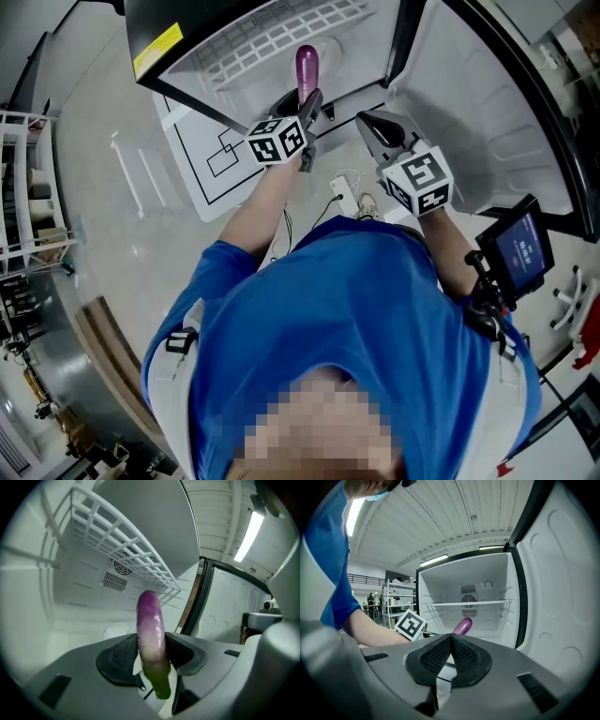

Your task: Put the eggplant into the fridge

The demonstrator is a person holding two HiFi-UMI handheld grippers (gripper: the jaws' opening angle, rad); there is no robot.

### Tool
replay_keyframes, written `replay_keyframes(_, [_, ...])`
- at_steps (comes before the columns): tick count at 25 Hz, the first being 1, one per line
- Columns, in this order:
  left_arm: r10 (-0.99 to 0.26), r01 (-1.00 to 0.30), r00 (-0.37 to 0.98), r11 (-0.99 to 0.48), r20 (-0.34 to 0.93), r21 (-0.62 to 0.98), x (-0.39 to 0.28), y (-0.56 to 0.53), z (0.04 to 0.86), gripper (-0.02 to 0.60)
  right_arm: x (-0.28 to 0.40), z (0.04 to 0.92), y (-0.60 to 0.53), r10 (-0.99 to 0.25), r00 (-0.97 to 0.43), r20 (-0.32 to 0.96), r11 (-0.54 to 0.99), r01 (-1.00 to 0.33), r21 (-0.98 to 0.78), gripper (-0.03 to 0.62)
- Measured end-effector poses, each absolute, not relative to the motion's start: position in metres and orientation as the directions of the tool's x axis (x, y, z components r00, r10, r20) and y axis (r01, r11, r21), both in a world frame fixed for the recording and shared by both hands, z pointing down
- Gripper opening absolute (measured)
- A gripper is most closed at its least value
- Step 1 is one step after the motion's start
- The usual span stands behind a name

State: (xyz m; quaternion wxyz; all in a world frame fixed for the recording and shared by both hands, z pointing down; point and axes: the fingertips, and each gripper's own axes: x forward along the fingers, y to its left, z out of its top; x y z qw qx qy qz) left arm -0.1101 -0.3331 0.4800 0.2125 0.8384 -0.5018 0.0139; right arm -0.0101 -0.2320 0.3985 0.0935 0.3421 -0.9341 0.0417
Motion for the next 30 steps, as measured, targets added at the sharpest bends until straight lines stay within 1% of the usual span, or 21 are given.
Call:
replay_keyframes(6, [-0.830,-0.895,0.445,-0.407,0.337,0.181,-0.110,-0.366,0.490,0.190,-0.013,0.401,-0.230,-0.626,-0.752,0.205,0.767,-0.642,-0.011,0.000])
replay_keyframes(13, [-0.818,-0.907,0.381,-0.421,0.431,0.003,-0.114,-0.401,0.503,0.190,-0.010,0.406,-0.230,-0.632,-0.745,0.215,0.762,-0.648,-0.006,0.000])
replay_keyframes(20, [-0.801,-0.883,0.319,-0.446,0.507,-0.148,-0.119,-0.422,0.516,0.190,-0.007,0.409,-0.230,-0.638,-0.738,0.220,0.755,-0.656,-0.010,0.000])
replay_keyframes(30, [-0.748,-0.820,0.245,-0.499,0.616,-0.279,-0.125,-0.447,0.544,0.190,-0.008,0.412,-0.229,-0.633,-0.739,0.233,0.758,-0.652,-0.010,0.000])
